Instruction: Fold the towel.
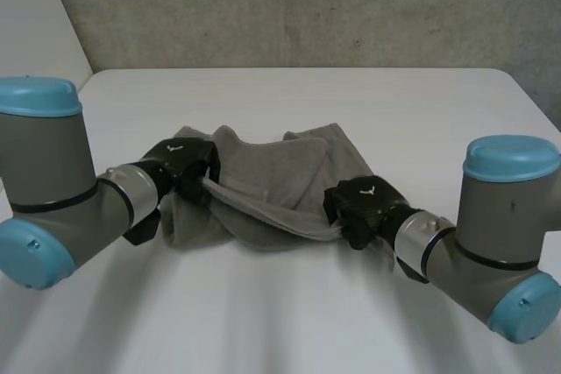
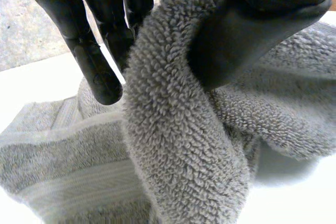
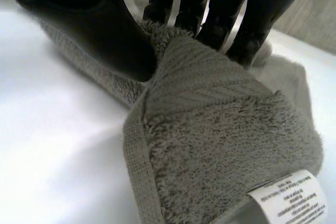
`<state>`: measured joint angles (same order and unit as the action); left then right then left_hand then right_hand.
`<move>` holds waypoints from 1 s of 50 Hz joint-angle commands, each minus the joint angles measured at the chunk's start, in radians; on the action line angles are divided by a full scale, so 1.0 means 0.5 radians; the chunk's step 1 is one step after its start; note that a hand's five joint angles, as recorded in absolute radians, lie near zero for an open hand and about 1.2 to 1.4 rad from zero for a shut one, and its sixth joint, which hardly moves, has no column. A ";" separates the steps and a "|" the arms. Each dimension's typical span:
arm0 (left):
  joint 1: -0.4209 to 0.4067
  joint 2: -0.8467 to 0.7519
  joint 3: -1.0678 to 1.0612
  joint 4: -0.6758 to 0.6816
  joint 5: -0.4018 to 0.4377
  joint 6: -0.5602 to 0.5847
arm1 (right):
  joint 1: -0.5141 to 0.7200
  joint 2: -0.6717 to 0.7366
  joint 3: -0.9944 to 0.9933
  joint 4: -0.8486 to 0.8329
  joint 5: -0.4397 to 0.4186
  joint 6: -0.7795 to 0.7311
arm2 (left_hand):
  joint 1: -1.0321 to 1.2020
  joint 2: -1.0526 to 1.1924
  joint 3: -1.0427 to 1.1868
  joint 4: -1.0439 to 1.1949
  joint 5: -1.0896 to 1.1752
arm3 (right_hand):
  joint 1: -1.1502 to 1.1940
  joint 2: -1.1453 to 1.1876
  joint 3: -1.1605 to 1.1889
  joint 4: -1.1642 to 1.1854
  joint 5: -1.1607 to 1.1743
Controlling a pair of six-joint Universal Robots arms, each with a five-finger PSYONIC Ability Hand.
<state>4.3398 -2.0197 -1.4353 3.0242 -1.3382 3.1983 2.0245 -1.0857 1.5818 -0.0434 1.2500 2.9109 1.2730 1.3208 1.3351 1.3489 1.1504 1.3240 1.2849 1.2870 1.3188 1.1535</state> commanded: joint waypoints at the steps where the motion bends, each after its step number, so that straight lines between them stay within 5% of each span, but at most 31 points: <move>1: 0.006 0.183 -0.167 -0.017 0.017 0.009 | -0.005 -0.252 0.033 0.059 -0.009 0.007 | 0.247 0.151 0.122 0.095 0.143 | 0.145 0.223 0.219 0.155 0.137; 10: 0.009 0.554 -0.439 -0.011 0.026 0.016 | -0.079 -0.633 -0.065 0.518 -0.156 -0.054 | 0.247 0.151 0.122 0.095 0.143 | 0.145 0.223 0.219 0.155 0.137; 17: 0.006 0.514 -0.473 0.002 0.023 0.028 | -0.094 -0.311 -0.237 0.829 -0.288 -0.373 | 0.247 0.151 0.122 0.095 0.143 | 0.145 0.223 0.219 0.155 0.137; 23: -0.013 0.116 -0.188 -0.011 0.001 0.089 | -0.048 0.009 -0.629 1.016 -0.125 -0.698 | 0.247 0.151 0.122 0.095 0.143 | 0.145 0.223 0.219 0.155 0.137; 28: -0.031 -0.072 0.263 -0.008 -0.014 0.138 | -0.009 0.119 -1.071 0.946 -0.082 -0.631 | 0.247 0.151 0.122 0.095 0.143 | 0.145 0.223 0.219 0.155 0.137; 32: -0.098 -0.090 0.874 0.050 -0.032 0.138 | 0.031 0.052 -1.481 0.515 -0.082 -0.393 | 0.247 0.151 0.122 0.095 0.143 | 0.145 0.223 0.219 0.155 0.137; 36: -0.163 0.023 1.229 0.521 -0.182 0.111 | -0.011 -0.181 -1.477 -0.260 -0.067 0.137 | 0.247 0.151 0.122 0.095 0.143 | 0.145 0.223 0.219 0.155 0.137; 39: -0.187 0.167 1.217 0.850 -0.308 0.095 | -0.106 -0.264 -1.382 -0.496 -0.079 0.429 | 0.247 0.151 0.122 0.095 0.143 | 0.145 0.223 0.219 0.155 0.137; 46: -0.163 0.235 0.944 1.048 -0.349 0.101 | -0.156 -0.249 -1.246 -0.312 -0.156 0.452 | 0.247 0.151 0.122 0.095 0.143 | 0.145 0.223 0.219 0.155 0.137; 50: -0.136 0.220 0.568 1.017 -0.300 0.111 | -0.165 -0.154 -1.109 -0.021 -0.233 0.186 | 0.247 0.151 0.122 0.095 0.143 | 0.145 0.223 0.219 0.155 0.137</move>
<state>4.2550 -1.9031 -0.9553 3.5511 -1.5147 3.2478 1.9452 -1.2105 0.9569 -0.2148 1.1713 3.1383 1.2780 1.3246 1.3354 1.3536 1.1504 1.3296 1.2849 1.3228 1.3294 1.1630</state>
